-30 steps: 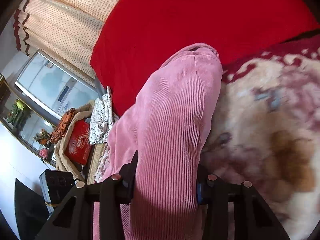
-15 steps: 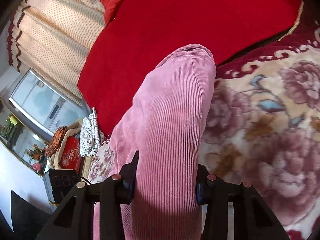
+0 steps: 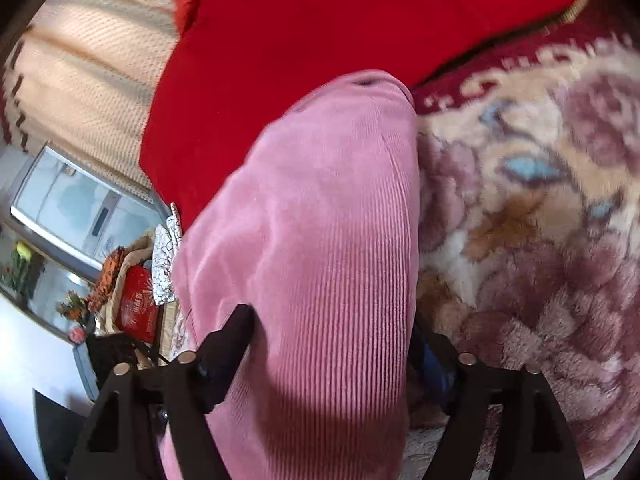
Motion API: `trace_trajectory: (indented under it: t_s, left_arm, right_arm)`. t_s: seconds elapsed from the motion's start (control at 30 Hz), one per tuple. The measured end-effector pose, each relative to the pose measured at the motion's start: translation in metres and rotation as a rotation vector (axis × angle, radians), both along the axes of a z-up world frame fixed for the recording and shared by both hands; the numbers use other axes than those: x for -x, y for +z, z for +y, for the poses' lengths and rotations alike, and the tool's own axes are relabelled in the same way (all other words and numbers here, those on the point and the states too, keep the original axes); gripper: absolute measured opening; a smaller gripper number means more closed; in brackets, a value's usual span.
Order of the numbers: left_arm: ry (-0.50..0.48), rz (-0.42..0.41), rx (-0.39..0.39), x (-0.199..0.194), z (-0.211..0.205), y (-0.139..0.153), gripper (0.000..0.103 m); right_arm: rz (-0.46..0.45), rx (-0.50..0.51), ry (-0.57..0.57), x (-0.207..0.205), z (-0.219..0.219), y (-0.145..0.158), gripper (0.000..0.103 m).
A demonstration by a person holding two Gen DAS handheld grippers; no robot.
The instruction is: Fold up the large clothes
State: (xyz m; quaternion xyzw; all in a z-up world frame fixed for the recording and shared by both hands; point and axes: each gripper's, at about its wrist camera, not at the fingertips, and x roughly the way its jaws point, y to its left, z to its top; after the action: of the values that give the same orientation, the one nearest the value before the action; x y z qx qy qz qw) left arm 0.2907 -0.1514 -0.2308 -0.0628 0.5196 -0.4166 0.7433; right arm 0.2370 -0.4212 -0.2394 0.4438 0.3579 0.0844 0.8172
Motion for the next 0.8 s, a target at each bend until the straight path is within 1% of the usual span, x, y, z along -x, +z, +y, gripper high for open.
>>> trace_trajectory:
  t_s: [0.03,0.07,0.1,0.13,0.17,0.2,0.23,0.33,0.47,0.53,0.57,0.7,0.8]
  left_arm:
    - [-0.005,0.048,0.030,-0.001,0.000,-0.003,0.093]
    - [-0.016,0.074,0.055,-0.002,-0.003,-0.005,0.091]
    - [-0.041,0.087,0.091,-0.001,-0.005,-0.005,0.079]
    - [-0.065,0.087,0.117,0.001,-0.007,-0.002,0.071]
    - [-0.070,0.073,0.125,0.000,-0.007,0.001,0.067]
    - [-0.076,0.067,0.141,0.000,-0.005,0.004,0.057]
    - [-0.077,0.066,0.159,0.000,-0.001,0.008,0.050]
    - [-0.069,0.087,0.229,-0.002,0.011,0.017,0.045]
    - [-0.062,0.013,0.250,0.010,0.023,0.042,0.044]
    - [-0.037,-0.019,0.274,0.022,0.036,0.057,0.044]
    - [-0.023,-0.029,0.275,0.028,0.041,0.062,0.044]
    - [0.034,-0.078,0.276,0.053,0.067,0.083,0.044]
    - [0.062,-0.112,0.268,0.065,0.080,0.094,0.044]
  right_arm:
    - [0.000,-0.042,0.003,0.000,-0.002,-0.006,0.079]
    - [-0.005,-0.088,0.016,-0.002,-0.004,-0.011,0.079]
    - [-0.014,-0.110,0.032,-0.004,-0.004,-0.013,0.074]
    - [-0.021,-0.109,0.037,-0.004,-0.004,-0.011,0.069]
    - [-0.027,-0.101,0.040,-0.004,-0.004,-0.008,0.065]
    - [-0.037,-0.086,0.047,-0.002,-0.004,-0.003,0.059]
    - [-0.049,-0.074,0.053,-0.001,-0.004,0.002,0.055]
    - [-0.090,-0.076,0.058,0.005,-0.002,0.014,0.052]
    - [-0.163,-0.067,0.075,0.012,0.003,0.036,0.051]
    - [-0.202,-0.064,0.082,0.017,0.008,0.048,0.051]
    - [-0.232,-0.067,0.096,0.019,0.011,0.056,0.051]
    - [-0.292,-0.055,0.160,0.025,0.032,0.084,0.051]
    - [-0.330,-0.053,0.198,0.032,0.045,0.098,0.050]
